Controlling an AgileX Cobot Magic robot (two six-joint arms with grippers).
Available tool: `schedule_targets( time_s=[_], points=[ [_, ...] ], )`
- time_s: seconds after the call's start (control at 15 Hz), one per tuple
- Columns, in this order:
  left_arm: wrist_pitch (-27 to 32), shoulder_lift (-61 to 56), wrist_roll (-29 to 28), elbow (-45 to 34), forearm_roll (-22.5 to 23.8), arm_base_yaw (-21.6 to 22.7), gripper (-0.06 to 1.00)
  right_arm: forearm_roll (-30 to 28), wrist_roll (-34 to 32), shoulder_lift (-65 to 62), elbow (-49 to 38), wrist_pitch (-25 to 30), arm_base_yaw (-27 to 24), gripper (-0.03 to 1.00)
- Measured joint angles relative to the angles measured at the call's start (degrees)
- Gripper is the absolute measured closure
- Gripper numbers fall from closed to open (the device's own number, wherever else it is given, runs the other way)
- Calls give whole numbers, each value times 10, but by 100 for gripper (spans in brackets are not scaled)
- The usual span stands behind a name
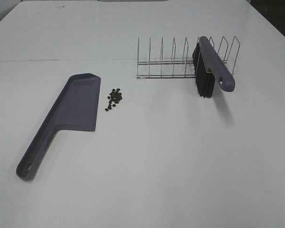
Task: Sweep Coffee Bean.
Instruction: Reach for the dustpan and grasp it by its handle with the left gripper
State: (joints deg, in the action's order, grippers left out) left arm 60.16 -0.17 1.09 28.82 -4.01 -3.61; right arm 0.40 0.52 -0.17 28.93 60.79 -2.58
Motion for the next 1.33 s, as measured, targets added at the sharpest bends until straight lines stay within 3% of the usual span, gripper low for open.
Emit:
schedule_targets(
  time_s=[1.33],
  points=[
    [0,0,0,0,0,0,22,0,0,0,0,0,0,21]
  ],
)
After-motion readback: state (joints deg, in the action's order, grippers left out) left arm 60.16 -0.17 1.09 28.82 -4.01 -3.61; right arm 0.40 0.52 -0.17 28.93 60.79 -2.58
